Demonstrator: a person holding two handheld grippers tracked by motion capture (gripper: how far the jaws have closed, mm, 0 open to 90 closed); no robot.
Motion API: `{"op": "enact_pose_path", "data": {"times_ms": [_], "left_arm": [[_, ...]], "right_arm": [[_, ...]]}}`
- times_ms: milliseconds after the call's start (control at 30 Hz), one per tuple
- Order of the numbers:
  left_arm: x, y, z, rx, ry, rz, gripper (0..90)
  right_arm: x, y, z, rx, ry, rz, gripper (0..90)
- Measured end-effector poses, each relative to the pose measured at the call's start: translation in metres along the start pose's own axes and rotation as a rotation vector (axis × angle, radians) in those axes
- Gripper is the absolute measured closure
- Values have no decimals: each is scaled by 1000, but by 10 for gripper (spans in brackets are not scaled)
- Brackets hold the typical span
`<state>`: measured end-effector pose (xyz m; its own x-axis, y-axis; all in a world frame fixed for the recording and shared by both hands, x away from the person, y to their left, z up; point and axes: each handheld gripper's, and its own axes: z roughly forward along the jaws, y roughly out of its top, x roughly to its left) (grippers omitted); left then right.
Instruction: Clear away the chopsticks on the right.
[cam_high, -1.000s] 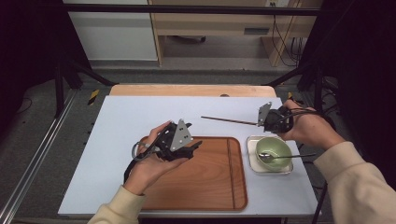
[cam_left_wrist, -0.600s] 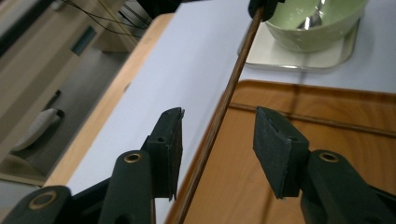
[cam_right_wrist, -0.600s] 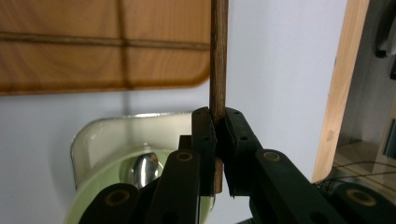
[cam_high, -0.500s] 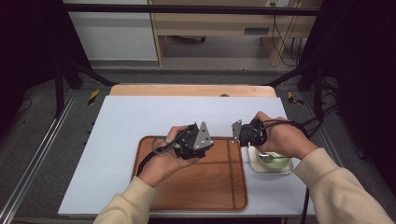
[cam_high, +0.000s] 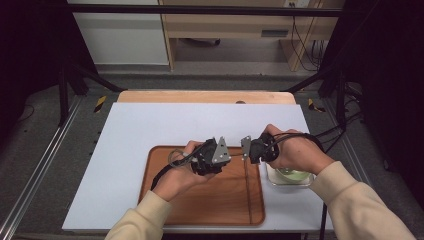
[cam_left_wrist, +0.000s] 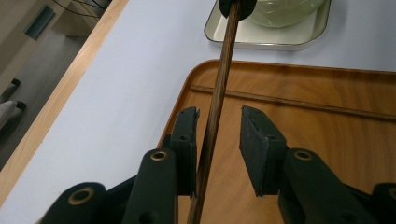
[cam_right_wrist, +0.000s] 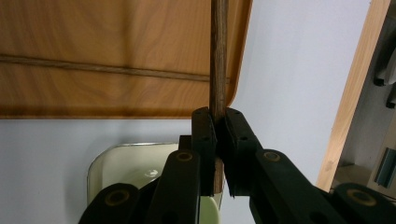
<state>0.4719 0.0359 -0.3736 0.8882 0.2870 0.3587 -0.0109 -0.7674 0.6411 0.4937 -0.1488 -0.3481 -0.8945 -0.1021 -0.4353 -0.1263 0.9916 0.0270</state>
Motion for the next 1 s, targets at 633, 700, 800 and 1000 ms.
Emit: {"op": "enact_pose_path", "data": {"times_ms": [633,700,800,1000], "left_arm": [[-6,-6,9,1,-58,-3,828],[-9,-7,9,-15,-73,-13,844],[-10,-9,8,-27,-79,-26,846],[-7,-20,8,-35,-55,-90,845]], "right_arm": [[8,6,2,-42,13,-41,835],[7,4,2,-48,19,-37,819],[3,1,1,-86,8,-6,654],[1,-11,-7,-156,-127,175,235]]}}
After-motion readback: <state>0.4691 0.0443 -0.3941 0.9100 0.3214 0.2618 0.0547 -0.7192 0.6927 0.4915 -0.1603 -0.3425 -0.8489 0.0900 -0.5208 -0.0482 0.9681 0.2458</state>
